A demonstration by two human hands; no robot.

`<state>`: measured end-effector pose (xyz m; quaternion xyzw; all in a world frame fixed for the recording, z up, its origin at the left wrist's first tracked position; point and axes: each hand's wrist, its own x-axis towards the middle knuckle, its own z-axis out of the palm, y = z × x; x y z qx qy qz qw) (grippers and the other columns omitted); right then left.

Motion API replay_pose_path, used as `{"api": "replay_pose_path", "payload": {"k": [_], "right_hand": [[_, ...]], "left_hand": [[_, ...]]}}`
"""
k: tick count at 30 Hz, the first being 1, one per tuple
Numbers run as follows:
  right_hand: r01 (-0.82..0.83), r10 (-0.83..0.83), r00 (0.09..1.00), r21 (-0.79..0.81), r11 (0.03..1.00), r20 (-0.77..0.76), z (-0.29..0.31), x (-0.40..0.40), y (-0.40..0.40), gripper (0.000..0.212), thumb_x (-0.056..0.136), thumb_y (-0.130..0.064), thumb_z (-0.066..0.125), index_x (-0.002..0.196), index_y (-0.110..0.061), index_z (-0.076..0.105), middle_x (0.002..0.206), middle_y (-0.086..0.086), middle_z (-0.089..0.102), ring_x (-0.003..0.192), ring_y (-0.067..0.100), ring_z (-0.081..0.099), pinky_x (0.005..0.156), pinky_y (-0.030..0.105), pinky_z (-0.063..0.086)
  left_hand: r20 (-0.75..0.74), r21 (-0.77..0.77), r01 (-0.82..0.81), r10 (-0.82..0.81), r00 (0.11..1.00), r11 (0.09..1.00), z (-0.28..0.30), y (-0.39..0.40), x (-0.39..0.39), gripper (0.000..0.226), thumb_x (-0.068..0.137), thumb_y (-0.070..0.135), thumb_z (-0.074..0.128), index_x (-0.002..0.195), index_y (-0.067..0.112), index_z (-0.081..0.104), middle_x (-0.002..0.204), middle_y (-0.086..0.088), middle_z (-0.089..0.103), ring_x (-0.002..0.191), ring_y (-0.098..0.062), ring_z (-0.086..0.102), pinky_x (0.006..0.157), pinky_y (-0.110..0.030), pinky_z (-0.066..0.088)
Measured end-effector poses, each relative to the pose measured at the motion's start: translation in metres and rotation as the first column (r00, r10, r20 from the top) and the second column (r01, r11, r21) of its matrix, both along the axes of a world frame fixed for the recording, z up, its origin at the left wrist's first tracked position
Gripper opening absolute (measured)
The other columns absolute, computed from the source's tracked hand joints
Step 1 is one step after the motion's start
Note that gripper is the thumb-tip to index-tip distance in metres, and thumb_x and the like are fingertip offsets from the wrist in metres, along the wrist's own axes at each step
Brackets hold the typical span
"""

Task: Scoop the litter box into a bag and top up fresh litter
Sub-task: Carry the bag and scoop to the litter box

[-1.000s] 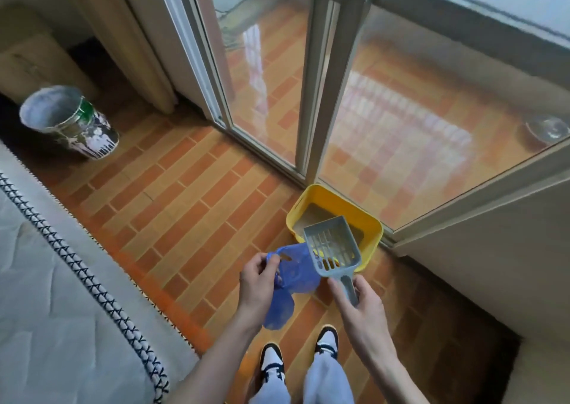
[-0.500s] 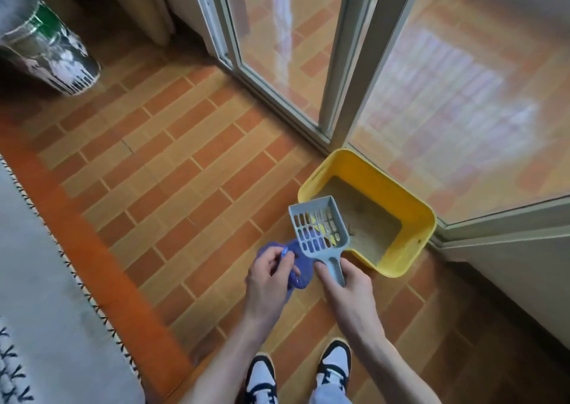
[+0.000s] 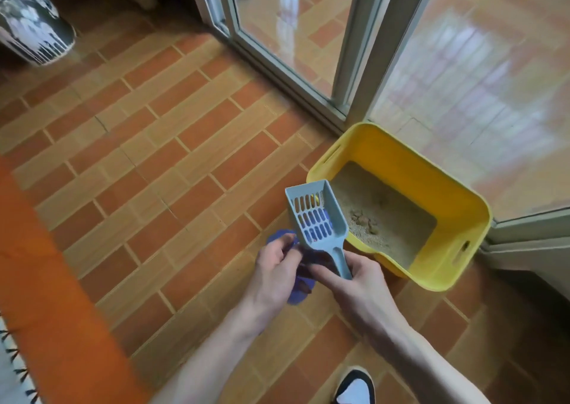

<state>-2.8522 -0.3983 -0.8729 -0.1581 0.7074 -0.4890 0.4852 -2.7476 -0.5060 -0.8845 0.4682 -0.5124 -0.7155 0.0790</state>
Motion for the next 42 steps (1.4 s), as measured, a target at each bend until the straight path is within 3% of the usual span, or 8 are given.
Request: {"api": "replay_pose_path", "payload": {"k": [3,7,12,21,28,34,39,42], "right_hand": [[0.105,-0.106,0.994,-0.044,0.994,-0.023,-0.032,-0.006,-0.004,0.012,0.093,-0.020,0.072,0.101,-0.015,0.078,0.093,0.002,0.079,0.087,0.015,0.074,0.081,0.034,0.055],[0.325,-0.327,0.941,-0.037,0.945,-0.090,-0.058,-0.025,-0.007,0.015,0.094,-0.022,0.070,0.090,-0.008,0.074,0.060,-0.011,0.057,0.052,0.003,0.042,0.049,0.016,0.036],[0.227,-0.229,0.869,-0.058,0.972,-0.439,-0.084,-0.050,-0.001,0.024,0.097,-0.042,0.061,0.092,-0.021,0.071,0.079,-0.003,0.072,0.074,0.016,0.060,0.070,0.038,0.045],[0.308,-0.407,0.739,-0.268,0.913,-0.537,-0.086,-0.067,0.023,0.020,0.103,-0.027,0.056,0.090,-0.023,0.071,0.062,-0.025,0.065,0.056,-0.004,0.056,0.051,0.007,0.037],[0.430,-0.467,0.808,-0.183,0.884,-0.359,-0.038,-0.076,0.036,0.028,0.100,-0.020,0.059,0.074,-0.010,0.055,0.039,-0.010,0.036,0.031,0.010,0.029,0.047,0.029,0.028],[0.530,-0.527,0.847,-0.046,0.847,0.065,-0.019,-0.098,0.055,0.020,0.102,-0.020,0.056,0.086,-0.008,0.057,0.046,-0.007,0.023,0.029,0.006,0.018,0.031,0.017,0.025],[0.603,-0.595,0.796,-0.053,0.796,0.112,-0.032,-0.099,0.067,0.013,0.100,-0.016,0.057,0.093,-0.006,0.058,0.044,-0.004,0.029,0.030,0.011,0.030,0.036,0.020,0.037],[0.604,-0.596,0.797,-0.105,0.790,0.095,-0.037,-0.091,0.071,0.008,0.100,-0.012,0.057,0.098,-0.004,0.055,0.042,-0.003,0.030,0.031,0.013,0.033,0.036,0.022,0.039]], "left_hand": [[-0.045,-0.023,-0.045,0.044,0.998,0.999,-0.025,-0.008,-0.002,0.022,0.109,0.014,0.046,0.113,0.006,0.066,0.091,-0.017,0.078,0.075,-0.036,0.077,0.043,-0.029,0.054],[-0.036,-0.148,-0.089,0.084,0.996,0.985,-0.051,-0.023,0.004,0.023,0.109,0.018,0.044,0.108,0.009,0.065,0.065,-0.018,0.071,0.044,-0.031,0.065,0.038,-0.024,0.044],[-0.012,-0.348,-0.073,0.073,0.997,0.935,-0.080,-0.058,0.008,0.028,0.108,0.022,0.043,0.096,0.013,0.067,0.052,-0.018,0.062,0.027,-0.023,0.037,0.036,-0.023,0.029],[0.000,-0.587,0.000,0.000,1.000,0.809,-0.096,-0.106,0.021,0.031,0.100,0.022,0.053,0.072,0.009,0.053,0.044,0.002,0.037,0.041,-0.015,0.030,0.045,-0.027,0.027],[0.028,-0.711,-0.025,0.065,0.998,0.703,-0.078,-0.120,0.047,0.038,0.094,0.036,0.047,0.067,0.011,0.044,0.054,0.002,0.035,0.052,-0.019,0.031,0.054,-0.035,0.029],[0.080,-0.796,0.084,-0.034,0.996,0.599,-0.048,-0.113,0.050,0.021,0.084,0.024,0.040,0.082,0.020,0.061,0.061,0.011,0.048,0.057,-0.013,0.042,0.060,-0.034,0.036],[0.079,-0.920,0.028,0.115,0.990,0.390,-0.061,-0.099,0.029,0.033,0.090,0.004,0.044,0.095,0.019,0.074,0.107,-0.002,0.043,0.104,-0.018,0.038,0.094,-0.034,0.037],[0.002,-0.761,-0.188,0.292,0.956,0.620,-0.055,-0.078,0.015,0.020,0.095,0.027,0.069,0.105,0.016,0.055,0.088,-0.001,0.043,0.079,-0.020,0.043,0.069,-0.033,0.040]]}}
